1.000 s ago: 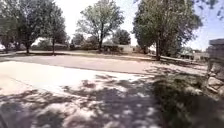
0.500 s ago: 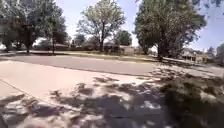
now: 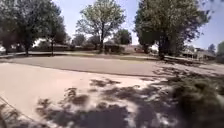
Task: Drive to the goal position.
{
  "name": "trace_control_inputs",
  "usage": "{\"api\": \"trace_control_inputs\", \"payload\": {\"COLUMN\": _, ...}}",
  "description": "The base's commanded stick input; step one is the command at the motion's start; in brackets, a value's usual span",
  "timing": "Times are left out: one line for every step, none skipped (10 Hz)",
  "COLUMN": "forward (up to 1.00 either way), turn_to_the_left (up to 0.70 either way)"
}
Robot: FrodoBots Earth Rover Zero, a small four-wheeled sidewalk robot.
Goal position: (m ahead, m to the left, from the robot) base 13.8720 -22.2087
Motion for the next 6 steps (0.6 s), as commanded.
{"api": "trace_control_inputs", "payload": {"forward": 0.7, "turn_to_the_left": 0.0}}
{"api": "trace_control_inputs", "payload": {"forward": 0.7, "turn_to_the_left": 0.0}}
{"api": "trace_control_inputs", "payload": {"forward": 0.7, "turn_to_the_left": 0.0}}
{"api": "trace_control_inputs", "payload": {"forward": 0.7, "turn_to_the_left": 0.0}}
{"api": "trace_control_inputs", "payload": {"forward": 0.7, "turn_to_the_left": 0.0}}
{"api": "trace_control_inputs", "payload": {"forward": 0.7, "turn_to_the_left": 0.0}}
